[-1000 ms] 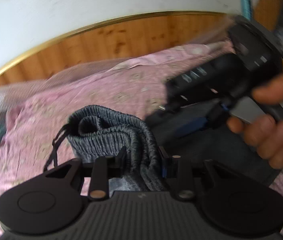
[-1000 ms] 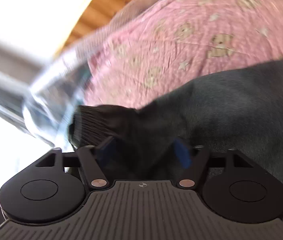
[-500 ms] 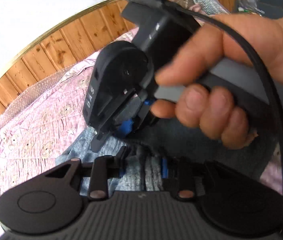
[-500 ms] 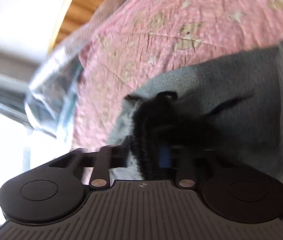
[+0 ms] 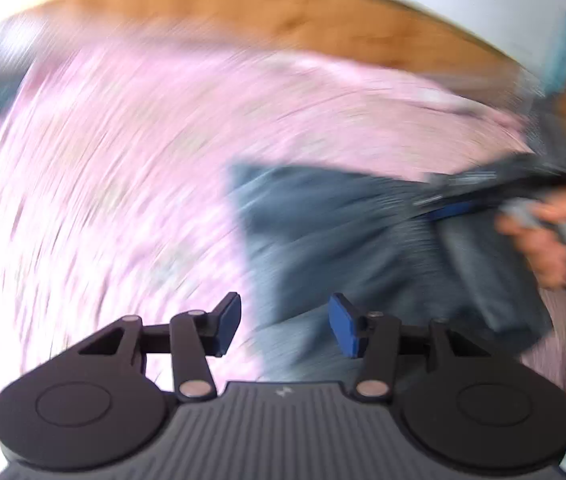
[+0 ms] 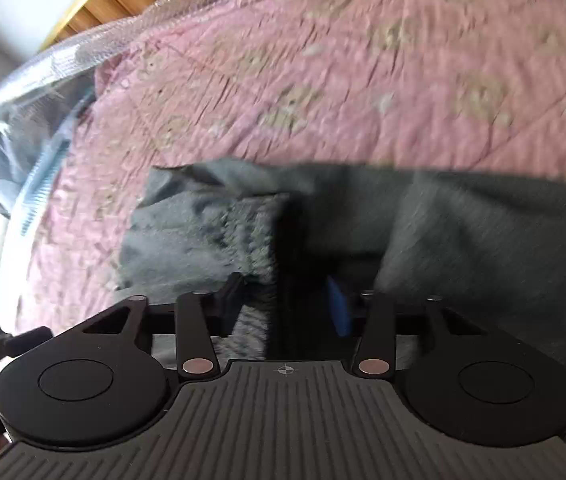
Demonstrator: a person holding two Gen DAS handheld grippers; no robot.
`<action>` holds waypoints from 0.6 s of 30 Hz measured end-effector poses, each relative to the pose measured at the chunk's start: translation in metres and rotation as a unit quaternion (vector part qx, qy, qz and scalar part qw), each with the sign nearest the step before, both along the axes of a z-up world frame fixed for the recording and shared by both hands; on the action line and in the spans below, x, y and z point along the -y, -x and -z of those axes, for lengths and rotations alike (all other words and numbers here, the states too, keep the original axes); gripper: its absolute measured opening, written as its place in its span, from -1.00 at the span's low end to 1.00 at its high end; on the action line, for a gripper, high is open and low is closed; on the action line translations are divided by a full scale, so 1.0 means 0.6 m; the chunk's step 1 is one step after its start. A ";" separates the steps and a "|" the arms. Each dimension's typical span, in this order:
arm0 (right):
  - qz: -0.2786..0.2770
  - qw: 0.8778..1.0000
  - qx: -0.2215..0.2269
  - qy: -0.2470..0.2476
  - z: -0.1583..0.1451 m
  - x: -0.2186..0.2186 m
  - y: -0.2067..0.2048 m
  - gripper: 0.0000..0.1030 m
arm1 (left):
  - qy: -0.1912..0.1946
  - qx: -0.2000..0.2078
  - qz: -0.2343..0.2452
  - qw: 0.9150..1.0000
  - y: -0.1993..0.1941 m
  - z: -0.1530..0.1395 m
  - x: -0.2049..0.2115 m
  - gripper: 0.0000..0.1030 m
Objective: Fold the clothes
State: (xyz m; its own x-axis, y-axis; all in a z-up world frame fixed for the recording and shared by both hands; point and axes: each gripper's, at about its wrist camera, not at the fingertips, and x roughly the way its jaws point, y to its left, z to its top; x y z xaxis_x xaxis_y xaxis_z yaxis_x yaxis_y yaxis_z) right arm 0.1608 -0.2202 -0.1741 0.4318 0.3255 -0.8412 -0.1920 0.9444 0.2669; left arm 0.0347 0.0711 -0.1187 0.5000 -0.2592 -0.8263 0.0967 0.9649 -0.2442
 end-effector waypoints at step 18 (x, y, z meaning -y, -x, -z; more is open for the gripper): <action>-0.245 0.958 0.021 0.147 -0.006 -0.339 -0.152 -1.00 | 0.189 -0.127 -0.030 0.973 -0.016 0.100 -0.047 -0.66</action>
